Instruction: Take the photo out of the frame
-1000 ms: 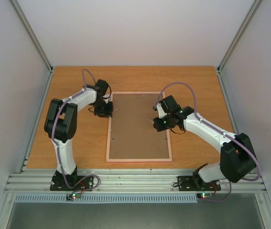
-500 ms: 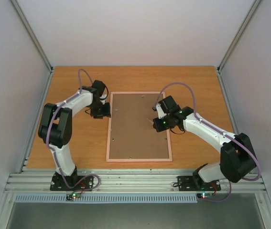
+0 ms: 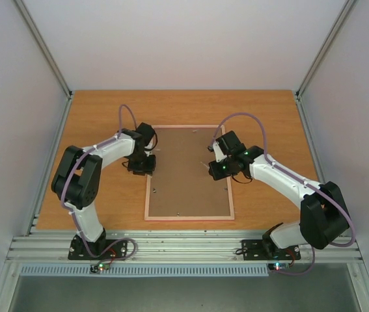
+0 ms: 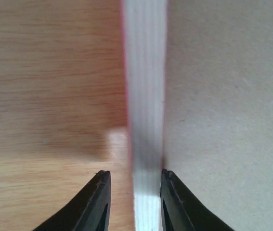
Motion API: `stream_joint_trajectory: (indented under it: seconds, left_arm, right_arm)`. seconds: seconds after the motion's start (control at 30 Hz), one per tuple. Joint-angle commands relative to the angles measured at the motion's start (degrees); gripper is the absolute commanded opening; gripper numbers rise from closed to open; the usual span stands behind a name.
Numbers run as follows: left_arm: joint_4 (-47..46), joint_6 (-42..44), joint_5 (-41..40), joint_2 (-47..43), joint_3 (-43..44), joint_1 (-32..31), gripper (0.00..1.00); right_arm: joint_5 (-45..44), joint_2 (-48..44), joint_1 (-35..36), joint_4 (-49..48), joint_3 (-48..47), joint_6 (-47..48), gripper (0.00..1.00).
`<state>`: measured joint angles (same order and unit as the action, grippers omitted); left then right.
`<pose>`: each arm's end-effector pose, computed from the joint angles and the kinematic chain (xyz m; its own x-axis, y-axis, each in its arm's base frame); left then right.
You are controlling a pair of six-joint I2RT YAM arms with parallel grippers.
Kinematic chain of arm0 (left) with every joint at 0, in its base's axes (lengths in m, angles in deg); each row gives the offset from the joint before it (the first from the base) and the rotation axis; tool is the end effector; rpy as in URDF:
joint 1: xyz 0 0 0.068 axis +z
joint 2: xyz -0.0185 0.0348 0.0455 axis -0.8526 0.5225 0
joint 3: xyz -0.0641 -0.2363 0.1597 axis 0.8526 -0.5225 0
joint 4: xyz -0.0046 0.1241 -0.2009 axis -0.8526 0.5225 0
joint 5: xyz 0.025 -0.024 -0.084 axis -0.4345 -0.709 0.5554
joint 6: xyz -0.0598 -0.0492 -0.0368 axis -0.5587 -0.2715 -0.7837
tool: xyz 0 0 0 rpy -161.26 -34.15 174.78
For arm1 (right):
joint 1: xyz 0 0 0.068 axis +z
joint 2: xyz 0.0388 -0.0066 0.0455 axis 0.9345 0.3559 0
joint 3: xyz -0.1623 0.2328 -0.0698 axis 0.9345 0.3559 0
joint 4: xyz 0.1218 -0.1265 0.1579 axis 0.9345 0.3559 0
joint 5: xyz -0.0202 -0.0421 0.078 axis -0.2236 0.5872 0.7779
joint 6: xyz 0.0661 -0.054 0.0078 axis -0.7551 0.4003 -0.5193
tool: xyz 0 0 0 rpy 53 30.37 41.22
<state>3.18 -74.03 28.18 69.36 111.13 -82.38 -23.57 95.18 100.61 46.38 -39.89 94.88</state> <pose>0.2791 -0.1359 0.1606 -0.9991 0.0357 -0.0221 0.0390 0.9846 -0.1706 0.2188 0.1503 0.2193 -0.5583 -0.6723 -0.4861 -0.7784 0.6271 0.0267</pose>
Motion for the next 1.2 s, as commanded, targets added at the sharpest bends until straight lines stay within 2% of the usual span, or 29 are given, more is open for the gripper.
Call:
stream_joint_trajectory:
  seconds: [0.0, 0.13, 0.2, 0.37, 0.47, 0.53, 0.77, 0.93, 1.1, 1.17]
  left_arm:
    - [1.26, 1.80, -4.54, 1.66, 1.92, 0.15, 0.23]
    - [2.54, 5.37, -7.22, 3.59, 4.90, 0.15, 0.09]
    - [2.73, 8.07, -8.37, 4.80, 6.75, 0.23, 0.08]
    - [5.33, 14.58, -17.65, 10.38, 14.82, 0.43, 0.08]
    - [4.94, 17.15, -18.64, 13.94, 20.06, 2.25, 0.08]
    - [4.26, 18.17, -17.90, 16.18, 23.39, 3.92, 0.10]
    - [4.66, 17.86, -15.35, 20.08, 32.38, 7.66, 0.28]
    - [3.74, 10.67, -12.65, 11.93, 24.99, 7.73, 0.44]
    - [2.24, -3.36, -11.74, -0.06, 11.03, 7.72, 0.57]
    - [1.38, -8.75, -11.21, -4.63, 4.78, 7.68, 0.59]
  right_arm:
    - [-1.94, -2.23, 0.35, -0.63, 1.15, 0.38, 0.01]
    - [-3.59, -3.85, 0.35, -1.06, 2.06, -0.10, 0.01]
    - [-4.38, -4.42, 0.34, -1.16, 2.29, -0.03, 0.01]
    - [-5.29, -5.19, 0.34, -0.90, 2.34, 0.04, 0.01]
    - [-5.71, -5.69, 0.23, -0.77, 2.27, 0.36, 0.01]
    - [-5.77, -5.78, 0.26, -0.43, 1.94, 0.53, 0.01]
    - [-5.86, -7.21, 0.31, 0.09, 1.29, 1.12, 0.01]
    - [-6.22, -7.72, 0.28, 0.21, 1.41, 1.58, 0.01]
    - [-5.21, -8.30, 0.26, -1.16, 2.66, 1.77, 0.01]
    - [-4.93, -8.13, 0.26, -1.38, 3.18, 1.75, 0.01]
